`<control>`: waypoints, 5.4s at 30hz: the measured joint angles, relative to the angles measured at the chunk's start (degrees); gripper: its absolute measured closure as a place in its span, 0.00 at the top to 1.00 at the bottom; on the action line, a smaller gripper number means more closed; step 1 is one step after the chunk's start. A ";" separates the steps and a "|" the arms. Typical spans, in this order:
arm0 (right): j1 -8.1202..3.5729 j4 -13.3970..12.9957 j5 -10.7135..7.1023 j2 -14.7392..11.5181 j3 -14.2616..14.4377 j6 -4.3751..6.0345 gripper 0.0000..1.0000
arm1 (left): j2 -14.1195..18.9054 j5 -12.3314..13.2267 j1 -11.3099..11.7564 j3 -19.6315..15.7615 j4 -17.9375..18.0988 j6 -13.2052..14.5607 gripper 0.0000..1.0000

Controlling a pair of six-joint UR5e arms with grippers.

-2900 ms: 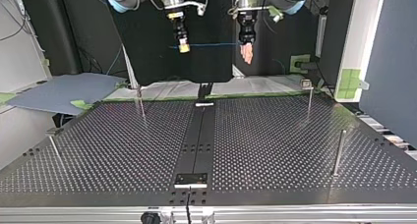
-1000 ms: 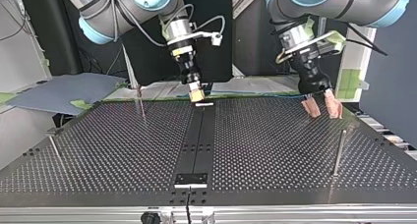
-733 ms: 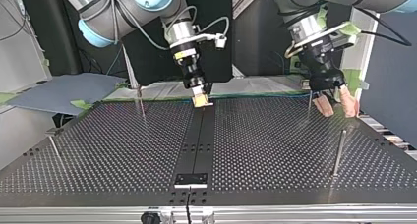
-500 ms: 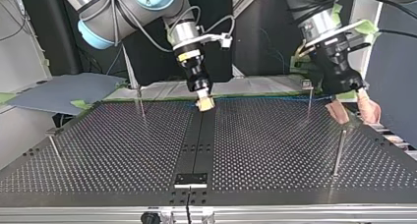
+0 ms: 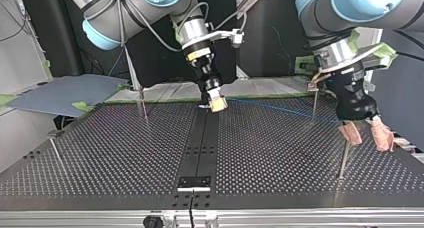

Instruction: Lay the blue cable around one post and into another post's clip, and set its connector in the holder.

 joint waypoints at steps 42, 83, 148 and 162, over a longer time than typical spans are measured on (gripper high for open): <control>0.26 1.64 0.14 5.53 -8.81 -0.63 0.00 | -13.48 23.22 23.26 5.78 4.43 -8.24 1.00; -10.08 3.83 12.75 6.01 -0.89 5.92 0.00 | -20.88 27.58 20.70 3.28 4.58 -7.22 1.00; -40.80 -35.00 4.69 24.12 37.96 4.78 0.00 | -20.82 25.94 19.24 3.30 4.65 -7.63 1.00; -44.12 -43.93 -4.25 24.32 36.21 10.24 0.00 | -20.82 25.65 19.43 3.39 4.50 -7.11 1.00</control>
